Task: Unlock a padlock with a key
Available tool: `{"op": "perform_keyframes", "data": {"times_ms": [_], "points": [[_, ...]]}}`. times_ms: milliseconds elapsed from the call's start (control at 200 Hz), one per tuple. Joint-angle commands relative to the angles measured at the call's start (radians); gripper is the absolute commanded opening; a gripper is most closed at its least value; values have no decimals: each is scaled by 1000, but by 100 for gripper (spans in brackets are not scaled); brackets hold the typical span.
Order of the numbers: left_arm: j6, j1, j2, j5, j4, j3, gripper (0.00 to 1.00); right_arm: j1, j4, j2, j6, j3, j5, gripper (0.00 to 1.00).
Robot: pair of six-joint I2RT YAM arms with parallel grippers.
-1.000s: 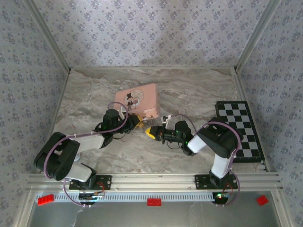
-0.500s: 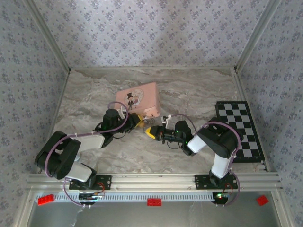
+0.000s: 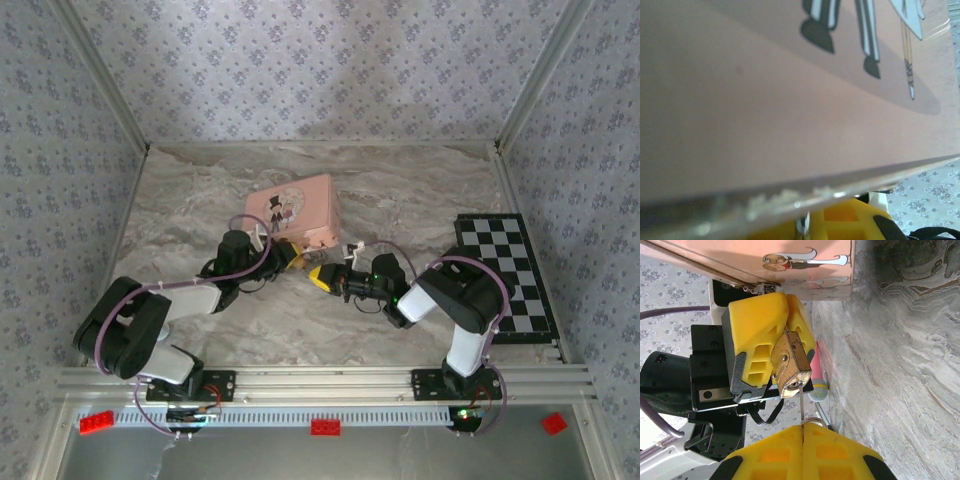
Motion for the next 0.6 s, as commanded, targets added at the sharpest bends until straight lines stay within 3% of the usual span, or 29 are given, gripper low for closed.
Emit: {"op": "perform_keyframes", "data": {"times_ms": [0,595], "points": [[-34,-9,0,87,121,19,0,8,17,-7,9,17,6,0],[-7,-10,-3,107,94,15,0,3,17,-22,4,15,11,0]]}}
